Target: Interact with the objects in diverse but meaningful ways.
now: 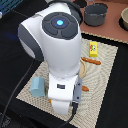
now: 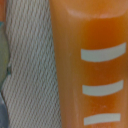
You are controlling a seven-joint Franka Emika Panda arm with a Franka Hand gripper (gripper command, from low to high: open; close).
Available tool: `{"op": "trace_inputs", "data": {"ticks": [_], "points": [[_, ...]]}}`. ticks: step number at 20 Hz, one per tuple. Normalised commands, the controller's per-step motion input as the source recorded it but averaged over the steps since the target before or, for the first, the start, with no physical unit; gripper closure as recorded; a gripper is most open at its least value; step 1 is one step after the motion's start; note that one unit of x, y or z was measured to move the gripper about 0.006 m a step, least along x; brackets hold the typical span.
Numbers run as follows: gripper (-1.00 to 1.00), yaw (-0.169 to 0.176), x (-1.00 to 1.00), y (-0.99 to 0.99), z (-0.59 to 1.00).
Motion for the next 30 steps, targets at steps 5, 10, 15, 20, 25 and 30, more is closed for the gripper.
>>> {"op": "trace_inputs", "data": {"ticks": [5,10,15,20,25,30], "points": [[-1.00,-0.035,0.21,-0.40,0.00],[-1.00,-0.030,0.26,-0.40,-0.02],[1.00,-0.012,0.26,-0.31,-0.13],[1.00,-0.001,0.30,-0.19,-0.11],[1.00,0.000,0.27,-0.14,-0.13],[1.00,0.000,0.13,-0.09,-0.11]]}}
